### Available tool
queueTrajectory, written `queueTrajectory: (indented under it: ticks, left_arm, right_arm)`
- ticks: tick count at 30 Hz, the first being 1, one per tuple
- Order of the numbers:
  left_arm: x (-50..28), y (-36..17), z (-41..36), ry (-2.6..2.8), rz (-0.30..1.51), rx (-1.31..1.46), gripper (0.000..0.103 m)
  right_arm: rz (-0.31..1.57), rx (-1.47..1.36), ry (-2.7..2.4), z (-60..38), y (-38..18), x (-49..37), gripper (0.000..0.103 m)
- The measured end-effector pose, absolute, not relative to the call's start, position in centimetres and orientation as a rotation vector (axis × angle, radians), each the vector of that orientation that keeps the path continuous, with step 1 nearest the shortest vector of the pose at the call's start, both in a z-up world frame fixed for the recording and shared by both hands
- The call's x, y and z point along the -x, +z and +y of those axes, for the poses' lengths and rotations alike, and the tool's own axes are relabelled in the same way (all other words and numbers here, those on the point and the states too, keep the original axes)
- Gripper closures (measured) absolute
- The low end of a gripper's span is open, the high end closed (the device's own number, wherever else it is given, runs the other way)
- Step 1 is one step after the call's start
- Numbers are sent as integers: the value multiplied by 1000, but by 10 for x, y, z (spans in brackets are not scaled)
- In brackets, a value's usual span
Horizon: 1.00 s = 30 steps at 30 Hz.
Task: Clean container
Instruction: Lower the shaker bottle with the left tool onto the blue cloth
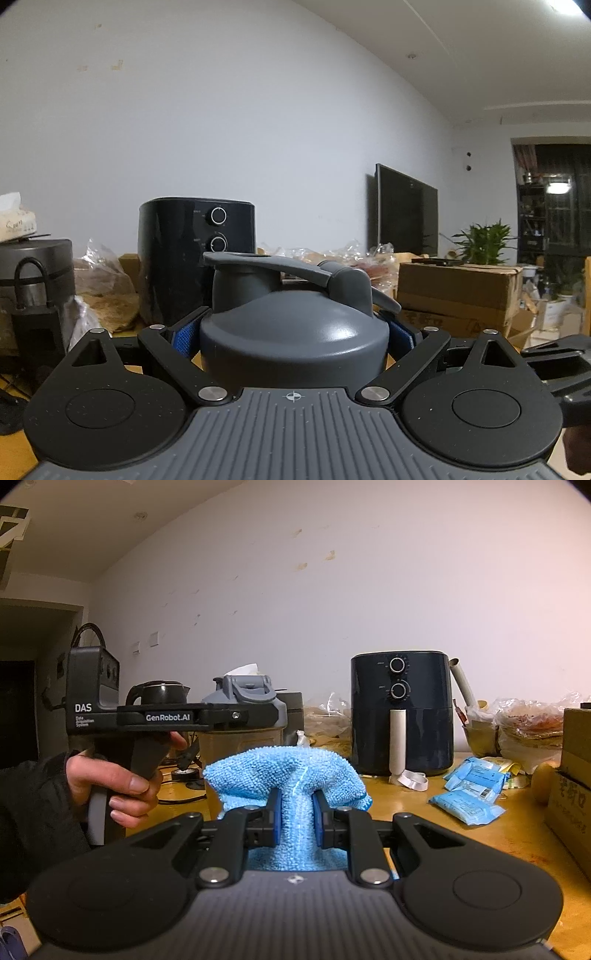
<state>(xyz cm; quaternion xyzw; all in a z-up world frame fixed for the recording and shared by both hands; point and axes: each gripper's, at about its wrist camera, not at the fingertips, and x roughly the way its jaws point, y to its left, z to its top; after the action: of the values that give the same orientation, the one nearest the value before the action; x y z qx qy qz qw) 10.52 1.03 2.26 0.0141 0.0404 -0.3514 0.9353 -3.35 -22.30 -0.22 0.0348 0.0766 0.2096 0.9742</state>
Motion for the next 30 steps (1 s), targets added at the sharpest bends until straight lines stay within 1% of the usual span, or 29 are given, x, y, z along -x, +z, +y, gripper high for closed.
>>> queueTrajectory:
  ticks: [17, 30]
  left_arm:
    - [-105, 26, 10, -716, 97, -29, 7]
    - [-105, 27, 9, -712, 106, -32, 7]
  right_arm:
    - [143, 4, 495, -181, 0, 6, 91]
    - [129, 18, 502, -172, 12, -5, 91]
